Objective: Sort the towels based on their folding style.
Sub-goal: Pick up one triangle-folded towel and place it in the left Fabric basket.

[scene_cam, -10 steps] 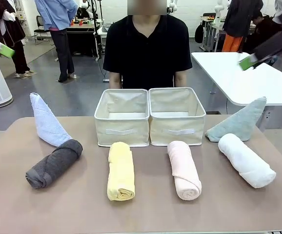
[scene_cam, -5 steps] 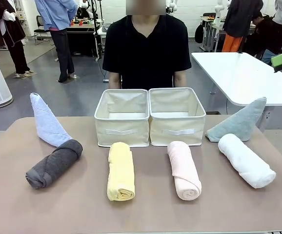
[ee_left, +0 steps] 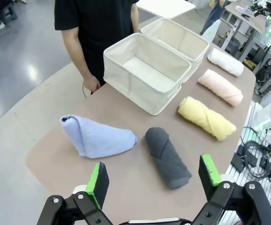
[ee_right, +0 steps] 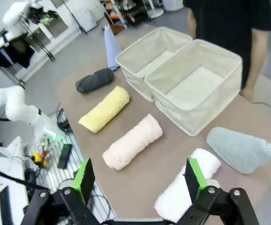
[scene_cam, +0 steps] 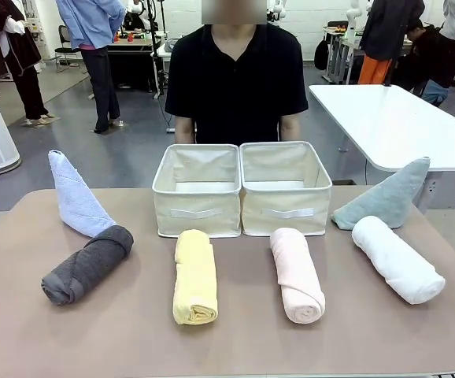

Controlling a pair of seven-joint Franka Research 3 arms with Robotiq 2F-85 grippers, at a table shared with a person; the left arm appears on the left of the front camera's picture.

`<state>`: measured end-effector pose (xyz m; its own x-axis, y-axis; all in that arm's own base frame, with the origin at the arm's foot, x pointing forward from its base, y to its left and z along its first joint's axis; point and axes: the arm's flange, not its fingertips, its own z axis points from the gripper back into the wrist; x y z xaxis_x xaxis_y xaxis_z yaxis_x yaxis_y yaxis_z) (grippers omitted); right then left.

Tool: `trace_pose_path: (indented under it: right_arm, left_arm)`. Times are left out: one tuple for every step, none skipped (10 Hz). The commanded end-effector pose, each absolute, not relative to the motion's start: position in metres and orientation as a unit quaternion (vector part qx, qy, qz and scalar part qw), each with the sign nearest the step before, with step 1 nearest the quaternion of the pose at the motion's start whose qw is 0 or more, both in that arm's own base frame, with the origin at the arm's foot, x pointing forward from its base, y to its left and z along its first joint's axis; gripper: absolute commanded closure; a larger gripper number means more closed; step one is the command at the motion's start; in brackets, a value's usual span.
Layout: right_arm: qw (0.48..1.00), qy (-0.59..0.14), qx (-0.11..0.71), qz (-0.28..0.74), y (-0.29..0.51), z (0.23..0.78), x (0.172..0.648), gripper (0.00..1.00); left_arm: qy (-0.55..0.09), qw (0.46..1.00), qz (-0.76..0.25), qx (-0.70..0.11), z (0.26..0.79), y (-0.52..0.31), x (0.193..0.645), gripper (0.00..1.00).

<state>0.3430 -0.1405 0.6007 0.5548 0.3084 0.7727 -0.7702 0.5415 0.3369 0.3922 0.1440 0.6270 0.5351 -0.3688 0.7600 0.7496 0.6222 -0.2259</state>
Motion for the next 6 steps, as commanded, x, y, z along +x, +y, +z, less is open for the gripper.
trace_pose_path:
  right_arm:
    - [0.788,-0.345,0.355,0.367,-0.169,0.599,0.343,0.0]
    - [0.784,-0.358,0.358,0.36,-0.18,0.601,0.34,0.0]
    - [0.78,-0.37,0.361,0.352,-0.187,0.602,0.337,0.0]
    - [0.777,-0.375,0.362,0.352,-0.188,0.601,0.336,0.0]
    - [0.777,-0.376,0.361,0.352,-0.185,0.597,0.34,0.0]
    - [0.787,-0.366,0.352,0.349,-0.189,0.601,0.331,0.0]
  left_arm:
    - [-0.356,0.82,-0.355,-0.274,0.624,0.164,0.394,0.0]
    - [-0.351,0.825,-0.354,-0.267,0.624,0.172,0.395,0.0]
    - [-0.354,0.829,-0.341,-0.265,0.621,0.178,0.391,0.0]
    - [-0.361,0.83,-0.333,-0.264,0.619,0.177,0.386,0.0]
    - [-0.347,0.833,-0.342,-0.261,0.617,0.175,0.389,0.0]
    - [-0.347,0.833,-0.342,-0.261,0.617,0.175,0.389,0.0]
